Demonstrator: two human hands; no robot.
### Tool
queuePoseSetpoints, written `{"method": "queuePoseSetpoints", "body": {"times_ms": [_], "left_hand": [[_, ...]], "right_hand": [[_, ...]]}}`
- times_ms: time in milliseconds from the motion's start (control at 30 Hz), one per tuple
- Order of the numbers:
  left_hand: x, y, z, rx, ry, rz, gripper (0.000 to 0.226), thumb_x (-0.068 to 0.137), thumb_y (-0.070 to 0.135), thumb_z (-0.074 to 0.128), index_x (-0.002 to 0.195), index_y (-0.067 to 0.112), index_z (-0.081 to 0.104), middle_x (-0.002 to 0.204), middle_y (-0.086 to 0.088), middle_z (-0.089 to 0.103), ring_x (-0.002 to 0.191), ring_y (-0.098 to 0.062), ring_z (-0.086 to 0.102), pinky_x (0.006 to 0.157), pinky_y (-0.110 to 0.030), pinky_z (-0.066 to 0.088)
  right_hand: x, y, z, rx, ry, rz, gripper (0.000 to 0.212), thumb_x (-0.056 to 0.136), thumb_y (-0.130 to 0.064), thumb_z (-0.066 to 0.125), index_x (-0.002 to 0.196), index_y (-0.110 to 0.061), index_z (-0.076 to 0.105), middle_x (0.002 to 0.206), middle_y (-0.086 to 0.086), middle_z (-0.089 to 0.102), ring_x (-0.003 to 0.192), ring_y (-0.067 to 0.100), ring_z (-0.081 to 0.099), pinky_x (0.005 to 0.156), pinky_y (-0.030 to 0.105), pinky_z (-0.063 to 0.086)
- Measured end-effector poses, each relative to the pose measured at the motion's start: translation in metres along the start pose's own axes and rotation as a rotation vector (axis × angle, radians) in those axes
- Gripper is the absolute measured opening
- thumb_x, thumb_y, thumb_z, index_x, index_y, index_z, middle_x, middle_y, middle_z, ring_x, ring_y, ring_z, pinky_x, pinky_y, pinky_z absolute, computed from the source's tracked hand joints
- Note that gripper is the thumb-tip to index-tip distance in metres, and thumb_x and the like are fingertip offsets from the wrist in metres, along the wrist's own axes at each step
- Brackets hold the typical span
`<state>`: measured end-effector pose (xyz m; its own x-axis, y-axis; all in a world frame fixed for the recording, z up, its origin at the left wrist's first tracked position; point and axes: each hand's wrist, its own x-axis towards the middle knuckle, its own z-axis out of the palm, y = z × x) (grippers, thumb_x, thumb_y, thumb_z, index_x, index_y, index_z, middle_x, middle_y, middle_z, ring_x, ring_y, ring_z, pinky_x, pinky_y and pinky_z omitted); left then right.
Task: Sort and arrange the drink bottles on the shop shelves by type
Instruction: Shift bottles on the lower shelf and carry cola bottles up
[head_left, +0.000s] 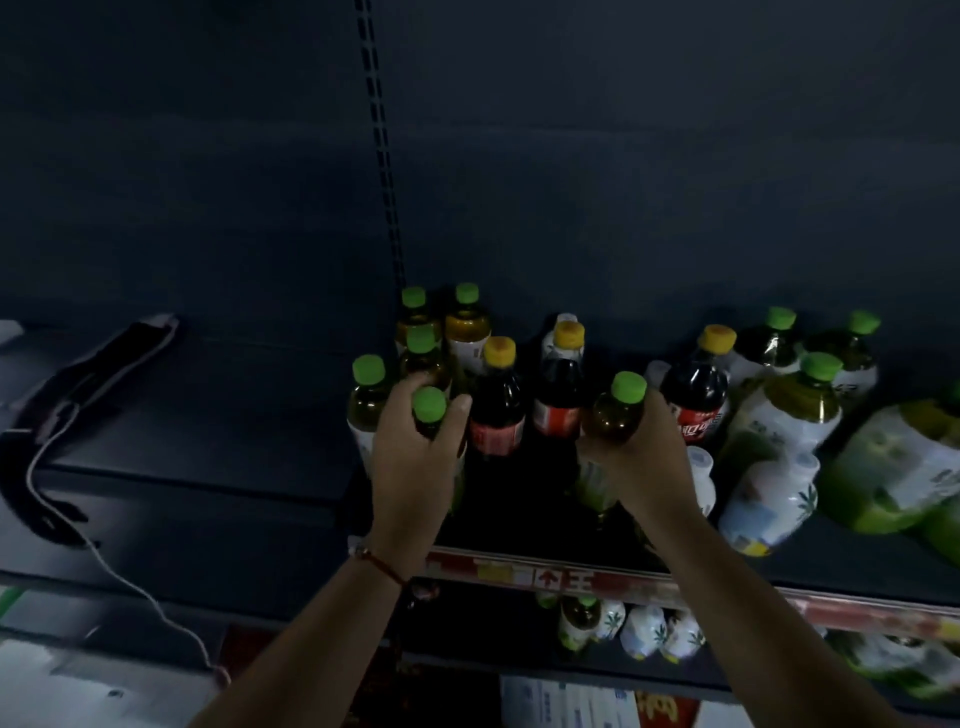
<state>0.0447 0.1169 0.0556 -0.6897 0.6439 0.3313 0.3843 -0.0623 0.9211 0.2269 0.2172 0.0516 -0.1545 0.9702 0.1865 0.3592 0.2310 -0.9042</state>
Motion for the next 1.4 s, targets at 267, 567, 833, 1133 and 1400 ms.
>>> {"method": "queuePoseSetpoints", "body": {"times_ms": [267, 567, 833, 1133, 1400], "left_hand": [[0.019, -0.015, -0.009, 0.53, -0.108, 0.59, 0.062, 0.096, 0.043, 0.061, 0.145, 0.01, 0.044, 0.14, -0.017, 0.046, 0.132, -0.031, 0.042, 0.106, -0.051, 0.04], [0.074, 0.04, 0.006, 1.044, -0.459, 0.557, 0.086, 0.075, 0.084, 0.042, 0.132, 0.021, 0.058, 0.154, -0.013, 0.038, 0.15, -0.039, -0.004, 0.12, -0.054, -0.007], [0.073, 0.051, 0.014, 0.447, -0.566, 0.432, 0.03, 0.085, 0.053, 0.065, 0.084, 0.023, 0.064, 0.091, 0.003, 0.07, 0.109, -0.017, 0.059, 0.114, -0.034, 0.023], [0.066, 0.143, -0.038, -0.447, -0.47, 0.316, 0.012, 0.097, 0.022, 0.06, 0.102, 0.011, 0.058, 0.094, -0.009, 0.071, 0.084, -0.015, 0.069, 0.076, -0.022, 0.054], [-0.02, 0.09, -0.075, -0.483, -0.51, 0.061, 0.022, 0.098, 0.013, 0.055, 0.088, -0.006, 0.058, 0.076, -0.002, 0.067, 0.072, -0.007, 0.065, 0.067, -0.015, 0.048]], "right_hand": [[-0.002, -0.019, -0.012, -0.034, -0.037, -0.012, 0.055, 0.072, -0.027, 0.08, 0.118, -0.024, 0.05, 0.119, -0.005, 0.06, 0.108, 0.013, 0.06, 0.088, 0.034, 0.053], [0.07, -0.101, -0.007, -0.994, -0.447, -0.07, 0.049, 0.084, -0.063, 0.059, 0.115, -0.025, 0.059, 0.141, 0.01, 0.05, 0.132, 0.034, 0.041, 0.109, 0.044, 0.032], [0.08, -0.094, -0.005, -0.334, -0.332, -0.051, 0.026, 0.083, -0.034, 0.075, 0.1, -0.014, 0.076, 0.102, 0.004, 0.074, 0.101, 0.015, 0.067, 0.095, 0.042, 0.052], [0.019, -0.202, -0.048, 0.484, 0.033, -0.3, 0.019, 0.095, -0.024, 0.059, 0.111, -0.016, 0.052, 0.12, 0.016, 0.065, 0.106, 0.015, 0.067, 0.094, 0.032, 0.053], [-0.099, -0.153, -0.056, 0.321, -0.089, -0.147, 0.023, 0.089, -0.044, 0.059, 0.106, -0.03, 0.064, 0.1, -0.007, 0.074, 0.101, 0.008, 0.068, 0.09, 0.032, 0.052]]}}
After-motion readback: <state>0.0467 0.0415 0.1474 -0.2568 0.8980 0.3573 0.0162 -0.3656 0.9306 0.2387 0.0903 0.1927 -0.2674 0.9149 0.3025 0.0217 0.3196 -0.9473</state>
